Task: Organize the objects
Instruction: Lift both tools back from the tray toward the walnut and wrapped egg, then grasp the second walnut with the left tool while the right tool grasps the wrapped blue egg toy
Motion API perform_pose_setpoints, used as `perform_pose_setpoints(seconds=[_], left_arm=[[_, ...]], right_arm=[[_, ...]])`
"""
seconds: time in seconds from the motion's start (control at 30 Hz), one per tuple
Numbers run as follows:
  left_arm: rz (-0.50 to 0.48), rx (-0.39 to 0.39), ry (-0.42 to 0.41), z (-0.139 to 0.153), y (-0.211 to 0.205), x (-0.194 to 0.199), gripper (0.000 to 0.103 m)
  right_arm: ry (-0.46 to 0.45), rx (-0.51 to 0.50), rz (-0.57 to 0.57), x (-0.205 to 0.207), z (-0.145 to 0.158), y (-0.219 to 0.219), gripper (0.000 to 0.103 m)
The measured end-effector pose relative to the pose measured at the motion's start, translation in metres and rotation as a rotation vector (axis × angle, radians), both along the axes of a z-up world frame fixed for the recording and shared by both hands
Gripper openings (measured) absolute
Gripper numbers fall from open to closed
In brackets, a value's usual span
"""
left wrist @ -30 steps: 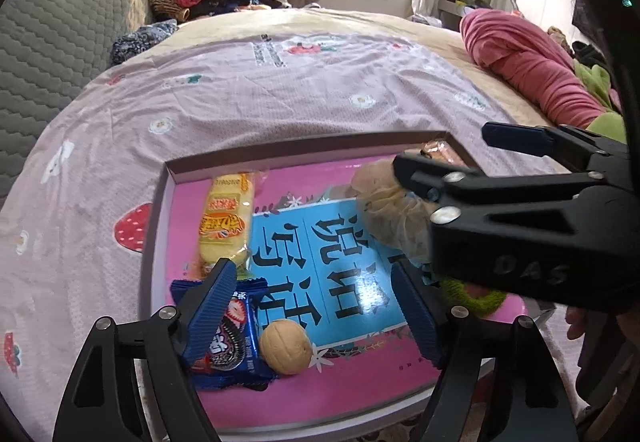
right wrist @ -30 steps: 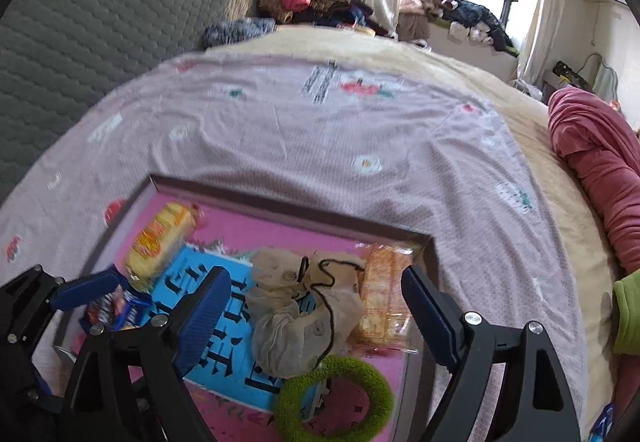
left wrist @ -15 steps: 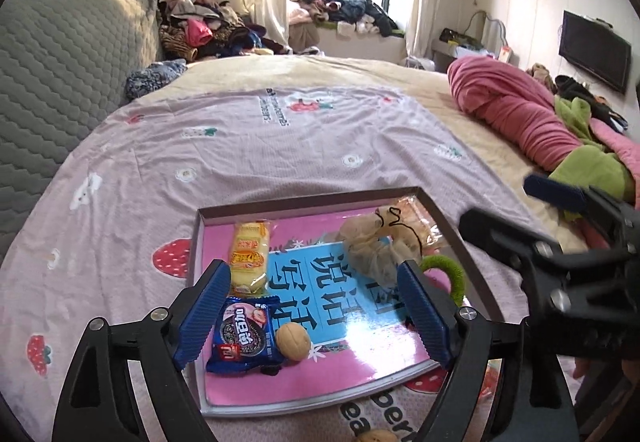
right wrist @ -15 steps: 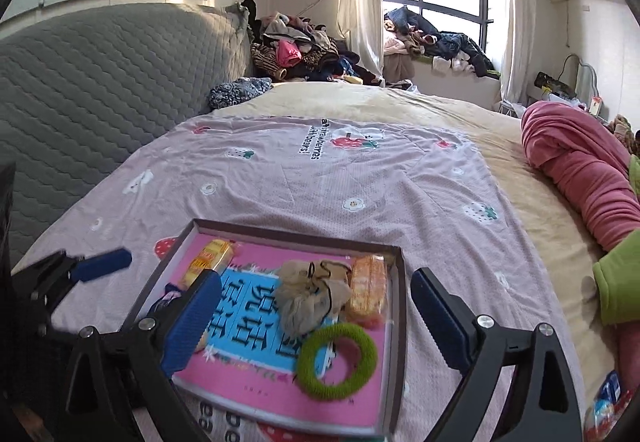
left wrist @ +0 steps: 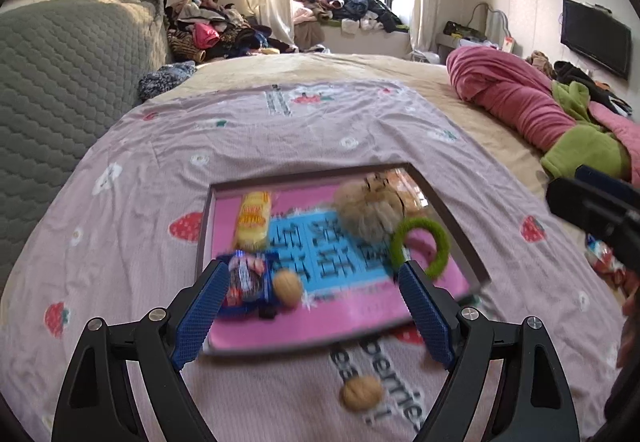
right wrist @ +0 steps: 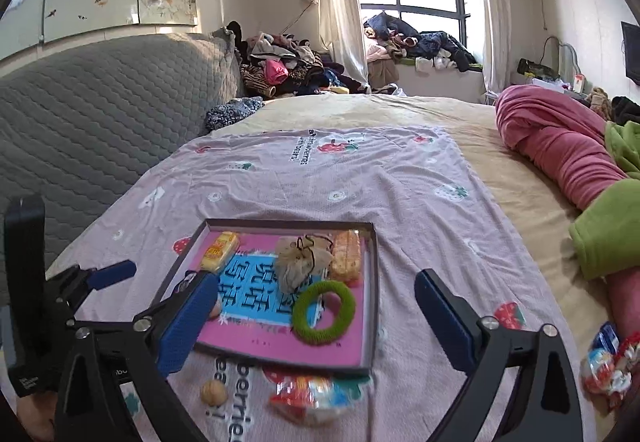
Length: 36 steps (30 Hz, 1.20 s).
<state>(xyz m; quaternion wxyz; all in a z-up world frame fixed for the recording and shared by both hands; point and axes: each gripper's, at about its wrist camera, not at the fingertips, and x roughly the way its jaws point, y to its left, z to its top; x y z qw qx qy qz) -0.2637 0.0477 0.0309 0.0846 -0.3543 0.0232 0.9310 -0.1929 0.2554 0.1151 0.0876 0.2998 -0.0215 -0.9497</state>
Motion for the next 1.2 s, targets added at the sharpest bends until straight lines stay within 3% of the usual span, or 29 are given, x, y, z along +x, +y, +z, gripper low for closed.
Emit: perform_pose_setpoints(seconds=[0.1, 0.27, 0.57, 0.9, 1.2], left_arm=[[0.004, -0.025, -0.017, -0.005, 0.0, 0.017, 0.088], [0.013, 0.011, -0.062, -0.018, -0.005, 0.052, 0.088], [0.029, -0.048, -0.151, -0.045, 0.001, 0.087, 0.088], [0.044, -0.065, -0.177, -0.05, 0.004, 0.102, 0.088], [0.032, -0.092, -0.204, -0.066, 0.012, 0.09, 0.088]], right_arm=[[-0.019, 0.006, 0.0, 0.018, -0.004, 0.004, 0.101], [-0.036, 0.031, 0.001, 0.049, -0.012, 0.007, 0.101], [-0.087, 0.059, 0.028, 0.085, -0.026, 0.008, 0.101], [-0.122, 0.132, 0.039, 0.101, -0.038, 0.002, 0.101], [-0.173, 0.177, 0.04, 0.086, -0.063, 0.002, 0.101]])
